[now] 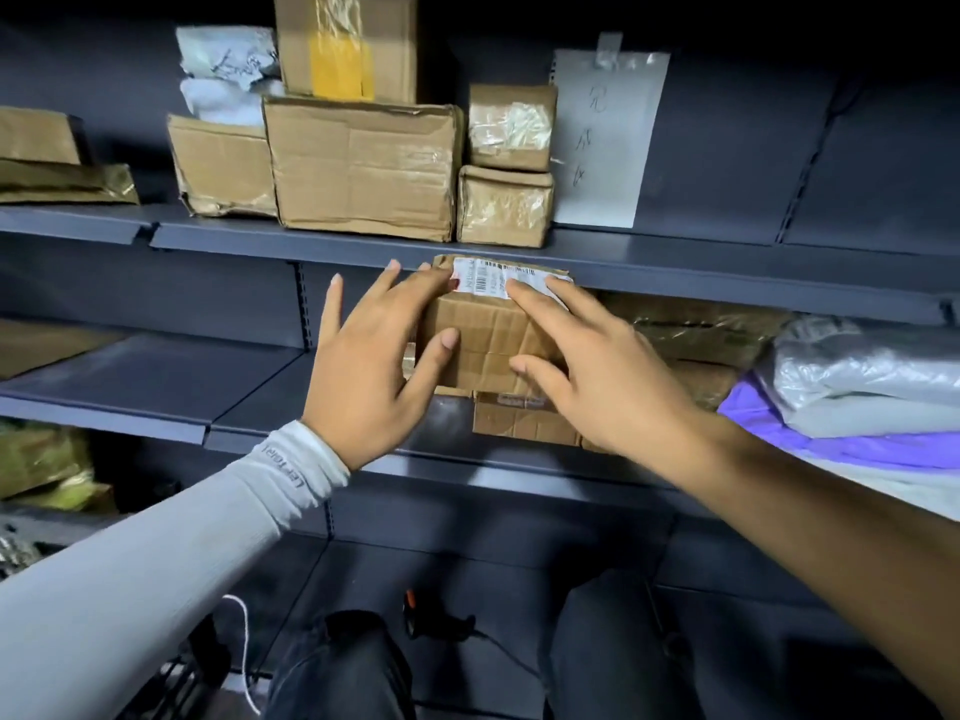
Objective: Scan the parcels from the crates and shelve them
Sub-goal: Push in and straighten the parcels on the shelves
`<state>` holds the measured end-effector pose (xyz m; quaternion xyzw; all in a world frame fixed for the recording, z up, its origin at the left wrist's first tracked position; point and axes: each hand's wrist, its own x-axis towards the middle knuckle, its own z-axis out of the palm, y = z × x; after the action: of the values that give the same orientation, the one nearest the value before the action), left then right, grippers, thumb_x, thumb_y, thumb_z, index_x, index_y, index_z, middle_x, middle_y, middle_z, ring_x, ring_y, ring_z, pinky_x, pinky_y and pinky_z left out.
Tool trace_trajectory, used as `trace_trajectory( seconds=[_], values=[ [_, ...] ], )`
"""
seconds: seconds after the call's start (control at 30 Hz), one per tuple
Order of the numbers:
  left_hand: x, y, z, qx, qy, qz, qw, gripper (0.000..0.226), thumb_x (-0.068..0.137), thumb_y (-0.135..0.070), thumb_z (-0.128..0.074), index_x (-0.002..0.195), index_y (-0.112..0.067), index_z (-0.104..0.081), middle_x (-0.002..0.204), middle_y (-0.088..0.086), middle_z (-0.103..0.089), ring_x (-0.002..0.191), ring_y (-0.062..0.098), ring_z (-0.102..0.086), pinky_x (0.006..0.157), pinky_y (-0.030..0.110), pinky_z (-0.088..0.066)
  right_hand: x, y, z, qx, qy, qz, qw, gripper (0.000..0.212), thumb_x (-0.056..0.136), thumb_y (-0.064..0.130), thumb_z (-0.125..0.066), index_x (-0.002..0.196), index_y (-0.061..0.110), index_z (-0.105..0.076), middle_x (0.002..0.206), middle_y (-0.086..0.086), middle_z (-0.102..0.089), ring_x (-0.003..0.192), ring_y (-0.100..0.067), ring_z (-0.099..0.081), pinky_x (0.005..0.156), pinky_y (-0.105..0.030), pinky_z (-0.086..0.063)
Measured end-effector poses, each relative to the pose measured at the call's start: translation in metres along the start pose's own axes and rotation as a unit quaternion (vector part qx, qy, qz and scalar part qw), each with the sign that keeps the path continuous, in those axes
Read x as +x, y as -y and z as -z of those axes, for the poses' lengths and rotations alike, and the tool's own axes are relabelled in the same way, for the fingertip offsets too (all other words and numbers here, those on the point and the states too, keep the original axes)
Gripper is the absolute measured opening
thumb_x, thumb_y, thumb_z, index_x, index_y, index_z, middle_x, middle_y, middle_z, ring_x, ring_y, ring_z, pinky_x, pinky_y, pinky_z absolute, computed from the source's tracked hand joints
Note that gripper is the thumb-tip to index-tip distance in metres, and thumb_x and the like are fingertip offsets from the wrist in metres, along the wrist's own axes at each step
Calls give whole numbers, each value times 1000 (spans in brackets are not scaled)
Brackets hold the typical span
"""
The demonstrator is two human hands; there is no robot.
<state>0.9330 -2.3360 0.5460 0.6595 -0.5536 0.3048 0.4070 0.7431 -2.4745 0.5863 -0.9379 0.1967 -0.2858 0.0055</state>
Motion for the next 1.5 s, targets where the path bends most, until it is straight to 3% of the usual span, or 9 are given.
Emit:
trace_trajectory(
  seconds=[0.2,0.3,0.4,0.73,0.87,1.0,1.17,1.33,1.5],
  values=[
    [60,-17,15,-4,-47,-28,998,56,106,-46,-49,158,-29,-37,155,-11,-50,150,25,-40,125,63,-11,29,7,60,-32,-47,-2,998,68,104,45,-56,162,46,-21,171,4,-20,152,-31,-30,120,-48,-32],
    [97,-17,12,13,-54,-35,998,61,105,-46,-49,161,-33,-30,160,-9,-45,153,27,-33,128,48,-4,59,0,78,-42,-83,-4,996,67,103,43,-58,162,41,-25,169,1,-26,151,-31,-32,119,-46,-33],
    [132,-15,5,20,-53,-21,998,66,103,-48,-47,163,-39,-22,162,-5,-43,154,26,-31,124,64,-15,93,-8,87,-49,-106,-17,993,68,102,43,-60,161,41,-26,169,-1,-28,150,-33,-32,119,-49,-35],
    [201,17,-28,126,-53,4,991,61,106,-49,-41,163,-38,-20,166,-4,-38,157,26,-23,124,67,-2,180,-33,77,-49,-100,-28,993,69,100,40,-64,159,40,-29,166,-2,-29,142,-36,-44,112,-49,-44],
    [208,35,-45,131,-51,26,990,64,106,-50,-41,164,-41,-16,168,-5,-32,159,24,-18,125,65,-1,194,-47,55,26,-143,-26,989,73,100,34,-66,160,39,-25,168,1,-22,144,-30,-41,112,-44,-43],
    [215,44,-57,128,-59,28,990,66,105,-51,-35,165,-42,-7,169,-4,-31,159,23,-16,125,65,-2,205,-63,33,149,-230,-33,961,84,95,35,-74,161,32,-22,159,-2,-39,140,-20,-45,108,-25,-34],
    [216,49,-69,109,-86,30,990,66,103,-50,-32,165,-42,-8,167,-10,-35,159,21,-17,125,64,0,211,-78,9,268,-268,-53,924,79,91,44,-77,153,40,-29,131,6,-64,121,-13,-58,102,-33,-50],
    [214,44,-72,94,-129,-5,987,67,103,-45,-42,164,-33,-19,166,-10,-36,158,20,-21,125,65,-4,210,-91,6,335,-277,-39,900,66,92,32,-78,144,36,-37,109,34,-56,105,18,-56,85,-4,-41],
    [206,30,-70,74,-141,-52,986,67,101,-43,-48,162,-22,-29,163,-6,-41,157,21,-26,126,62,-5,204,-98,9,353,-289,-33,889,52,96,16,-70,136,27,-38,103,17,-59,93,2,-61,82,-26,-51]
  ],
)
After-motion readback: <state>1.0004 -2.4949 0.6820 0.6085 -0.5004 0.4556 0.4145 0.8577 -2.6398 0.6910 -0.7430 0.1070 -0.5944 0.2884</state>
